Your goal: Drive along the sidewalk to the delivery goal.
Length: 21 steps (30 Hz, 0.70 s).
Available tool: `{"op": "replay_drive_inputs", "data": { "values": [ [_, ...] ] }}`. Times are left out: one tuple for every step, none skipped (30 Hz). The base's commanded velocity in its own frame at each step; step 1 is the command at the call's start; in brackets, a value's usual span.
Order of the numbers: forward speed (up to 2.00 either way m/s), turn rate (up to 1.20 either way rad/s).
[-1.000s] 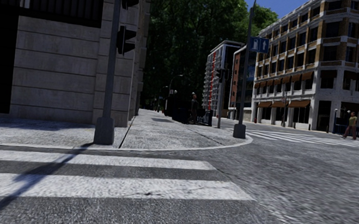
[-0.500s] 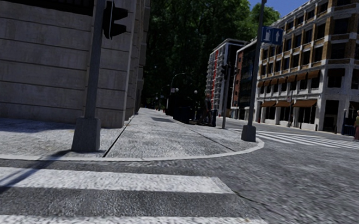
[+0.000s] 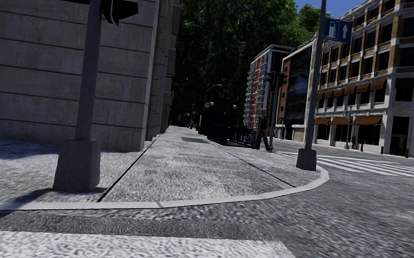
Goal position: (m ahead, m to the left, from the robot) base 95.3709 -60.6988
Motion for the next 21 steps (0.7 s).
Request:
{"op": "replay_drive_inputs", "data": {
  "values": [
    [1.48, 0.0],
    [1.48, 0.0],
    [1.48, 0.0],
    [1.48, 0.0],
    [1.48, 0.0],
    [1.48, 0.0],
    [1.48, 0.0],
    [1.48, 0.0],
    [1.48, 0.0],
    [1.48, 0.0],
    [1.48, 0.0],
    [1.48, 0.0],
    [1.48, 0.0],
    [1.48, 0.0],
    [1.48, 0.0],
    [1.48, 0.0],
    [1.48, 0.0],
    [1.48, 0.0],
    [1.48, 0.0],
    [1.48, 0.0],
    [1.48, 0.0]
  ]
}}
